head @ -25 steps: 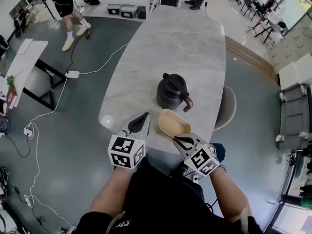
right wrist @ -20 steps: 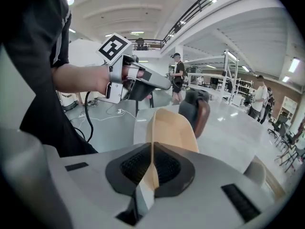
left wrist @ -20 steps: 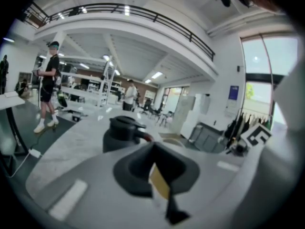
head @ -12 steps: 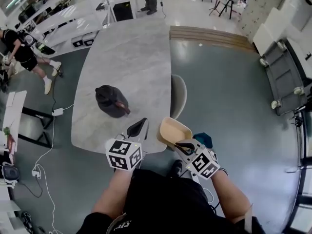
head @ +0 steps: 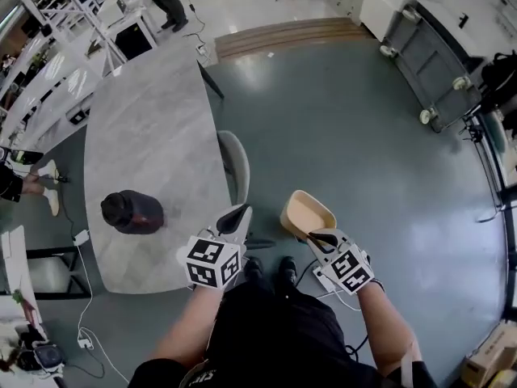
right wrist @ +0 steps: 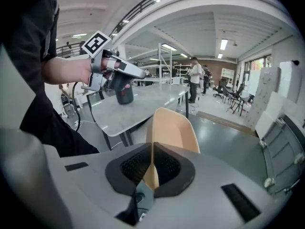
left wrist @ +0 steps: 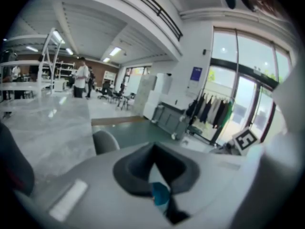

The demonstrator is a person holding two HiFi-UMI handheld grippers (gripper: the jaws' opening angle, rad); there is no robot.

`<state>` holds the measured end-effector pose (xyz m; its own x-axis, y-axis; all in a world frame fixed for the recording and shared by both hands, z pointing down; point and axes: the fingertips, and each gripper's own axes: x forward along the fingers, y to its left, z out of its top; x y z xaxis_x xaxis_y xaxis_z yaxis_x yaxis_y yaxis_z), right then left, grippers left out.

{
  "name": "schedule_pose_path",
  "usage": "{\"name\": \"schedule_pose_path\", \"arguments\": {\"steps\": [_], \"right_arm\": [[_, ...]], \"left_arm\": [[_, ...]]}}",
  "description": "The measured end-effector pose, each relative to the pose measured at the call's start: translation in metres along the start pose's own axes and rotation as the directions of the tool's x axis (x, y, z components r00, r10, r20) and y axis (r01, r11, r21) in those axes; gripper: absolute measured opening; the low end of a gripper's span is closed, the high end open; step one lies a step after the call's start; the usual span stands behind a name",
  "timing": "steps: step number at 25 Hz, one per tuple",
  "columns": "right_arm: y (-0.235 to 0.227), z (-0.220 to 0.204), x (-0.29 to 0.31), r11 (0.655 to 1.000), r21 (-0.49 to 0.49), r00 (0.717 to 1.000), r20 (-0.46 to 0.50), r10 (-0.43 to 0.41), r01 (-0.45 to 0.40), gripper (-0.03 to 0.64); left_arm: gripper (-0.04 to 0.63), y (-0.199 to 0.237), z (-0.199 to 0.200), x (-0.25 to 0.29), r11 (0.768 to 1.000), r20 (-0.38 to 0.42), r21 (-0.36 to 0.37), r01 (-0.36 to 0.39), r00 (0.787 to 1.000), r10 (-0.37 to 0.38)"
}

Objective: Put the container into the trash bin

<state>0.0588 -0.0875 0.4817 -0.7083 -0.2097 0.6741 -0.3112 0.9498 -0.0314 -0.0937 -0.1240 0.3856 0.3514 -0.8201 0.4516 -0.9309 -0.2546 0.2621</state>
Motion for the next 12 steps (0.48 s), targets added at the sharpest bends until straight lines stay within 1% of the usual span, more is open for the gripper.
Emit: {"name": "schedule_pose_path", "arguments": {"steps": [3, 6, 9, 12], "right_arm": [[-0.022, -0.029, 0.003, 0.996, 0.089, 0.999, -0.020, -0.025, 0.027, 0.012], [-0.037, -0.066, 0.017, 0.987, 0.151, 0.997, -0.058, -0.044, 0.052, 0.012], [-0.051, -0.101, 0.036, 0.974, 0.208, 0.993, -0.097, -0.065, 0.084, 0.012], [-0.056, -0.136, 0.049, 0.955, 0.278, 0.990, -0.125, -0.069, 0.102, 0.012]], "left_arm": [[0.008, -0.014, -0.006, 0.037, 0.998, -0.036, -0.001, 0.064, 0.997, -0.064], [0.008, -0.026, -0.029, 0.072, 0.992, -0.086, -0.017, 0.124, 0.988, -0.125], [0.008, -0.028, -0.056, 0.104, 0.990, -0.140, -0.025, 0.136, 0.980, -0.138], [0.008, -0.037, -0.082, 0.130, 0.988, -0.174, -0.041, 0.149, 0.973, -0.154]]}}
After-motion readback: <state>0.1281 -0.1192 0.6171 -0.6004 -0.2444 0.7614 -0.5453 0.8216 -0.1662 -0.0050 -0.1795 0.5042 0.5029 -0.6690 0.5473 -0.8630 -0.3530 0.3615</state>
